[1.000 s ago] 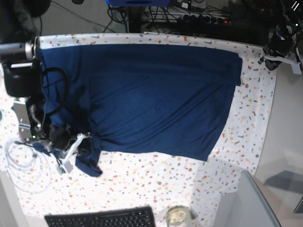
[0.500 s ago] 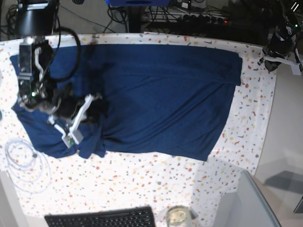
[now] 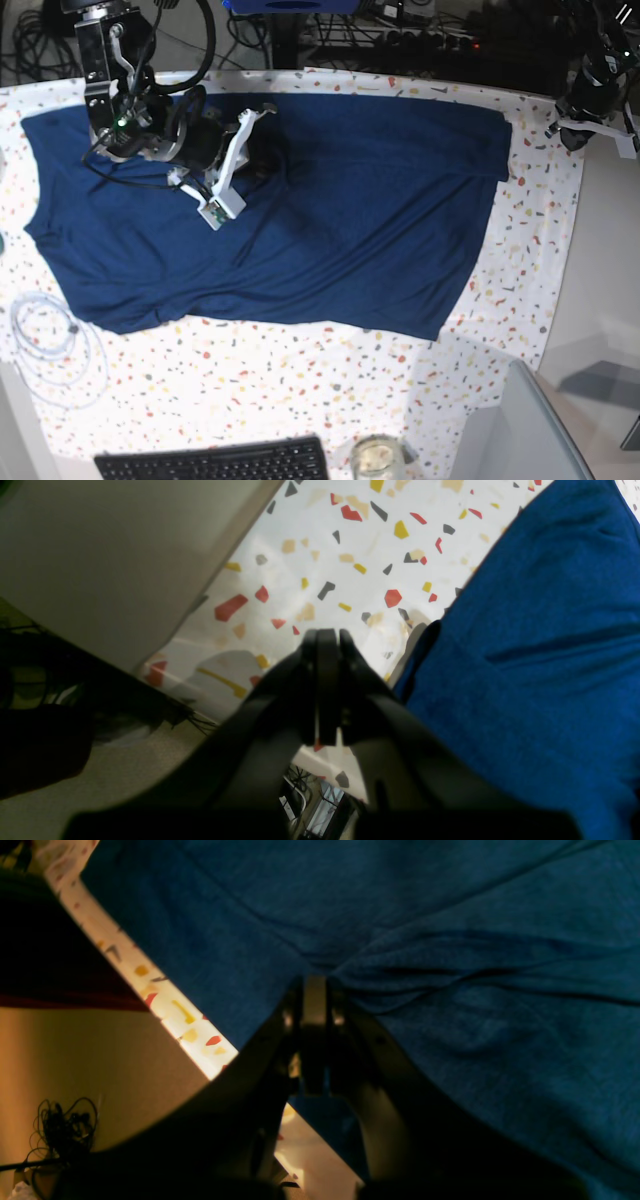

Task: Layout the t-shirt on the table in an organized manner, then fold the t-shirt properly
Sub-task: 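Drag the grasped sleeve across the shirt toward the left gripper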

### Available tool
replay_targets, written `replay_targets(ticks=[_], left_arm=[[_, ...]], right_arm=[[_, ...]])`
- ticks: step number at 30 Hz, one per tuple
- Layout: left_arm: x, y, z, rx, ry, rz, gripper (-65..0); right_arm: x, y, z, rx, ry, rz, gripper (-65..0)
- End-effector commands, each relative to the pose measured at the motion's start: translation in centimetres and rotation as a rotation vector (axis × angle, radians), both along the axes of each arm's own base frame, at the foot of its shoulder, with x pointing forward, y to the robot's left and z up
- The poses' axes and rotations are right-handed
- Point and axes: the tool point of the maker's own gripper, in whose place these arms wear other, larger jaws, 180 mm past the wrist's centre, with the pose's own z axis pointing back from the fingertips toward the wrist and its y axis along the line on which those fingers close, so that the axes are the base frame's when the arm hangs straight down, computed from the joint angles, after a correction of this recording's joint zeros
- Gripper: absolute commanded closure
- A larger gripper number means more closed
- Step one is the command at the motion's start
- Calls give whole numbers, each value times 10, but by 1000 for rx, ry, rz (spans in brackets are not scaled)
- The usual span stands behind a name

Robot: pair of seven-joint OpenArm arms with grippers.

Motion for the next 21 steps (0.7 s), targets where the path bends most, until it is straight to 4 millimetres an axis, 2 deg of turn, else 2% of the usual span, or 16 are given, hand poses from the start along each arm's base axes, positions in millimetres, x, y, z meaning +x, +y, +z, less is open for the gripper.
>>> replay_targets(ticks=[1, 3, 6, 8, 10, 11, 13, 16, 21], left_arm=[[5, 8, 11, 30, -31, -2, 0], [5, 8, 11, 30, -31, -2, 0], [3, 9, 11, 31, -28, 0, 0], [2, 9, 12, 35, -28, -1, 0], [-1, 9, 12, 38, -23, -6, 0], [-5, 10, 12, 40, -20, -2, 0], [-8, 20, 22, 70, -44, 20, 0], [-13, 30, 35, 108, -80, 38, 0], [-10, 27, 55, 145, -147, -94, 0]], right_arm=[[8, 3, 11, 34, -34, -6, -11], [10, -1, 13, 29, -41, -13, -83], [16, -6, 25, 10, -74, -13, -264], [30, -17, 36, -2, -113, -55, -363], [58, -41, 45, -14, -135, -187, -426], [71, -52, 45, -17, -120, -268, -440], [91, -72, 32, -27, -56, -410, -461], [107, -73, 16, -30, -6, -427, -462], [126, -75, -10, -18, 56, -464, -461]])
